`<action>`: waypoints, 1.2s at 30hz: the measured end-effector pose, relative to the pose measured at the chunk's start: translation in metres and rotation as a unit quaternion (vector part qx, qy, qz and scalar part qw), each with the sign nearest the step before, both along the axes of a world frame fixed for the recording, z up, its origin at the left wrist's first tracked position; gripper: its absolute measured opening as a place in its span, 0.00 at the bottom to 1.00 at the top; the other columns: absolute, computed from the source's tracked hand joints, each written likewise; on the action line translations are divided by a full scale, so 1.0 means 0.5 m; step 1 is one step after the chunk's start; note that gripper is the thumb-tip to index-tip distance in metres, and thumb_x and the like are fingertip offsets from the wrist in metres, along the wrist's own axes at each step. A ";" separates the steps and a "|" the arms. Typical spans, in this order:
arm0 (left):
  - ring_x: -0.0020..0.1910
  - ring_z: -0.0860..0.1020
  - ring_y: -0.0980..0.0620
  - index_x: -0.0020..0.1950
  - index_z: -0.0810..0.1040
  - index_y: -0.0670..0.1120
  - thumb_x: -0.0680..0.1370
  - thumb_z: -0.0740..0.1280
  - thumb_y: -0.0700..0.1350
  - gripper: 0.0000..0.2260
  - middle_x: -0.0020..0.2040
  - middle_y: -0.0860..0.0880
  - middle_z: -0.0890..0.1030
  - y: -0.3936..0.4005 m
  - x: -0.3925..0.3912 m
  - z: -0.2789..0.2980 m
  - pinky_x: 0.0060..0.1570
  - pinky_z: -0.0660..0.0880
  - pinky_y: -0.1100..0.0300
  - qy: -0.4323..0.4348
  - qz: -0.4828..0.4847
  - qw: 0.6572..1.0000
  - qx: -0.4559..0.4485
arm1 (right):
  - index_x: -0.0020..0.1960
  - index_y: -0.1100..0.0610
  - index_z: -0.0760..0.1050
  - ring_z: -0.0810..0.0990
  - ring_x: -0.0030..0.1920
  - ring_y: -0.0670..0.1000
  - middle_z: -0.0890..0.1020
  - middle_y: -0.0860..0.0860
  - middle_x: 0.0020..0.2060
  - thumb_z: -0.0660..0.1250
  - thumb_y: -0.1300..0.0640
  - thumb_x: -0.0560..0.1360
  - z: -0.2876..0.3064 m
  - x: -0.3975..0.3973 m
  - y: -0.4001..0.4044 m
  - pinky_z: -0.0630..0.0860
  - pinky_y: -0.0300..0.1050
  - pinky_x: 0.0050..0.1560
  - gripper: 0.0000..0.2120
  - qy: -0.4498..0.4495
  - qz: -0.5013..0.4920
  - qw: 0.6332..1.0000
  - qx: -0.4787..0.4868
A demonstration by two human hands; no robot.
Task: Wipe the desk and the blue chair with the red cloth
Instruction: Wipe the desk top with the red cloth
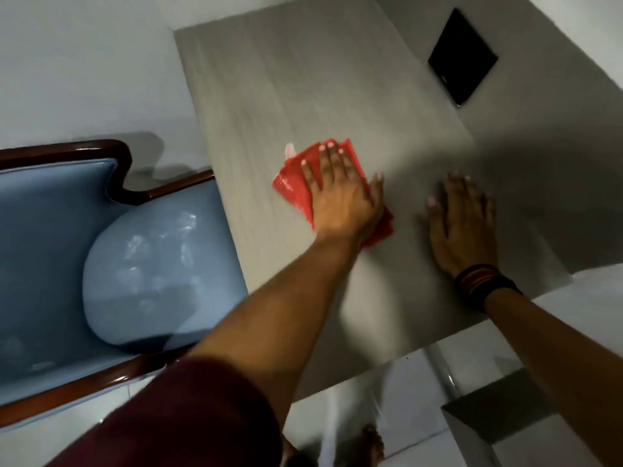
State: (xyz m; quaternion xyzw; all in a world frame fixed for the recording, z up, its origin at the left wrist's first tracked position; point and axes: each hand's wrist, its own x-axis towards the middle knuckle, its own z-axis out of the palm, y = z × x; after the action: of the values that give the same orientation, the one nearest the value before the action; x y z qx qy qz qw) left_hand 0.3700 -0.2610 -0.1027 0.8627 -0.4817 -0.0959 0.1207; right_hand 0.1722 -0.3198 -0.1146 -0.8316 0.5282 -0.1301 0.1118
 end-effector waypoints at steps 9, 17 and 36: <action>0.86 0.48 0.43 0.85 0.54 0.38 0.85 0.47 0.62 0.36 0.86 0.39 0.54 0.185 -0.060 0.000 0.82 0.43 0.38 -0.045 -0.047 0.998 -0.009 | 0.79 0.57 0.62 0.56 0.82 0.57 0.62 0.56 0.81 0.46 0.41 0.84 0.006 0.001 0.010 0.49 0.64 0.81 0.30 -0.016 0.007 1.000 -0.002; 0.86 0.52 0.44 0.84 0.59 0.39 0.85 0.45 0.62 0.35 0.85 0.41 0.58 0.238 -0.025 0.000 0.82 0.46 0.38 -0.060 -0.076 0.995 -0.002 | 0.80 0.57 0.61 0.54 0.83 0.57 0.60 0.56 0.82 0.46 0.40 0.84 0.007 0.007 0.007 0.46 0.64 0.81 0.31 -0.003 0.004 1.000 0.004; 0.86 0.46 0.46 0.86 0.51 0.43 0.86 0.46 0.64 0.35 0.87 0.43 0.51 0.232 -0.171 -0.009 0.83 0.43 0.40 -0.032 -0.099 0.995 0.000 | 0.77 0.58 0.66 0.59 0.81 0.59 0.65 0.58 0.80 0.50 0.42 0.84 0.004 0.010 0.017 0.52 0.65 0.80 0.29 -0.010 -0.006 1.000 -0.025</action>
State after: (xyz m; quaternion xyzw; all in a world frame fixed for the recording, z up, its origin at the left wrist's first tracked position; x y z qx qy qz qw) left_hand 0.2844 -0.1449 -0.1071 0.8135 -0.5681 -0.0797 0.0954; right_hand 0.1771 -0.3112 -0.1127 -0.8297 0.5285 -0.1521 0.0953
